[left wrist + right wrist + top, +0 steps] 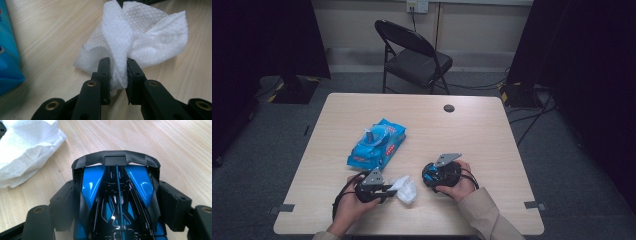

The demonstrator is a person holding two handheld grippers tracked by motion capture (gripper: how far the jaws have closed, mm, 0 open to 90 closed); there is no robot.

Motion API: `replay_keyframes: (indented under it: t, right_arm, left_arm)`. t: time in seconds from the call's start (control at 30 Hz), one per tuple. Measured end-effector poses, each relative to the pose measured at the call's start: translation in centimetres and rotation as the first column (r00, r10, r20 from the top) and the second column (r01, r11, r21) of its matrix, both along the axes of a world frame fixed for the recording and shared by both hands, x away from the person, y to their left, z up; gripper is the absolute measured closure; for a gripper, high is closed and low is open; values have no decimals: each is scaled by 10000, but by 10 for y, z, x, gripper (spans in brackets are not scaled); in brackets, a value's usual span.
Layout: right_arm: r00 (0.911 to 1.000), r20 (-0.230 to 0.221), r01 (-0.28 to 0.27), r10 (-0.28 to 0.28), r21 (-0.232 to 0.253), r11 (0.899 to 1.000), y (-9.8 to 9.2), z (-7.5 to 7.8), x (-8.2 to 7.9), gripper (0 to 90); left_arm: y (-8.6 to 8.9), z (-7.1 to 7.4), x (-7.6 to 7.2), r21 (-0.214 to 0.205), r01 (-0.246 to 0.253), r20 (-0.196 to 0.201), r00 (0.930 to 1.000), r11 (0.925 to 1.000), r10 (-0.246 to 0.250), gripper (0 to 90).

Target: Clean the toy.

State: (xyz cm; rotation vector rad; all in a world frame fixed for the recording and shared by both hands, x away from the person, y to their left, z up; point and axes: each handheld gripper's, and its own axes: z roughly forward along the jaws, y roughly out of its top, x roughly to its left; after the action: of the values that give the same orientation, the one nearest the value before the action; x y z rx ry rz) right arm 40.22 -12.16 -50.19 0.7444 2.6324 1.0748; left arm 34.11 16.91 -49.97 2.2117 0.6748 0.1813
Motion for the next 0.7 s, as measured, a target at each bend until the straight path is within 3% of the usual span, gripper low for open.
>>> replay_keyframes:
  t: [0.33,0.7]
  right_arm:
    - [9999,-113,83,-81,128,9999,-3,1,-1,256]
    - [9983,201,514,-553,1593,9859,-22,27,-3,257]
  left_arm:
    - [-1,0,1,6,-70,15,10000,10000,70,734]
    - [-1,2,2,87,-260,110,9996,9996,259,645]
